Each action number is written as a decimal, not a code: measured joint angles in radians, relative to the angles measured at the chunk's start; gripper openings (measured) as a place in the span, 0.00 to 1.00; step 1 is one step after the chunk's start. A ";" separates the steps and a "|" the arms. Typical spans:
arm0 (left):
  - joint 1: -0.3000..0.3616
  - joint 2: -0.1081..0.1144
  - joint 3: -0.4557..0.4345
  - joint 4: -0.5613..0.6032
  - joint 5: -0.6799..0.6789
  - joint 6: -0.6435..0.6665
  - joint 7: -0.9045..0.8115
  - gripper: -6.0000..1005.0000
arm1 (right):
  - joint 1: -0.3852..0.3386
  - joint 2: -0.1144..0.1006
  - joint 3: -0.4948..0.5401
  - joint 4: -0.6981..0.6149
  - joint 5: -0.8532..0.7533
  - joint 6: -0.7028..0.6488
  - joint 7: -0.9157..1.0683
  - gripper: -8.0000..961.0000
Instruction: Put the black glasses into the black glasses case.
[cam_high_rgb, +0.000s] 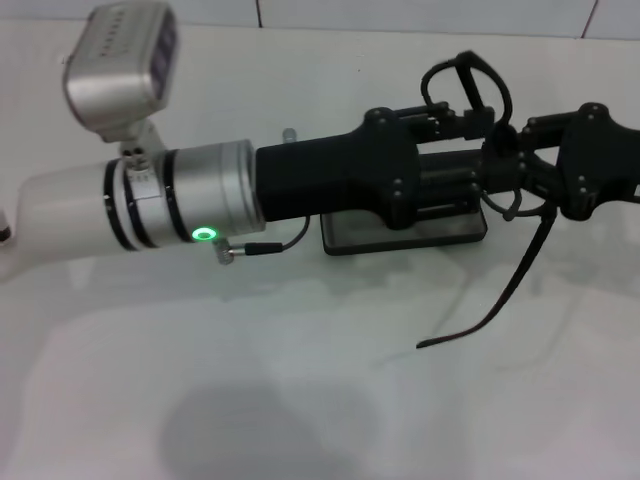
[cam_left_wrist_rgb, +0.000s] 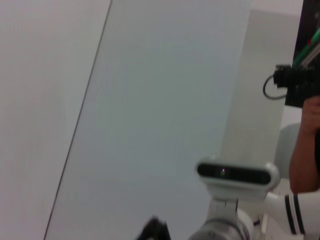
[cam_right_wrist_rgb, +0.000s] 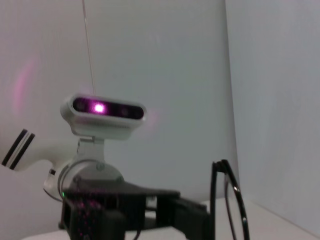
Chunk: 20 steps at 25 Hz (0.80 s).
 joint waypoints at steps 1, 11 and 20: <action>-0.006 -0.001 0.000 0.000 0.007 -0.008 -0.004 0.65 | -0.001 0.000 0.000 0.000 0.004 -0.001 -0.001 0.14; 0.072 0.012 -0.050 0.089 0.011 -0.004 -0.009 0.65 | -0.009 -0.009 0.072 -0.001 0.004 -0.004 -0.002 0.14; 0.080 0.035 -0.102 0.034 0.126 -0.108 0.024 0.65 | -0.021 -0.001 0.274 0.016 0.118 -0.201 -0.009 0.15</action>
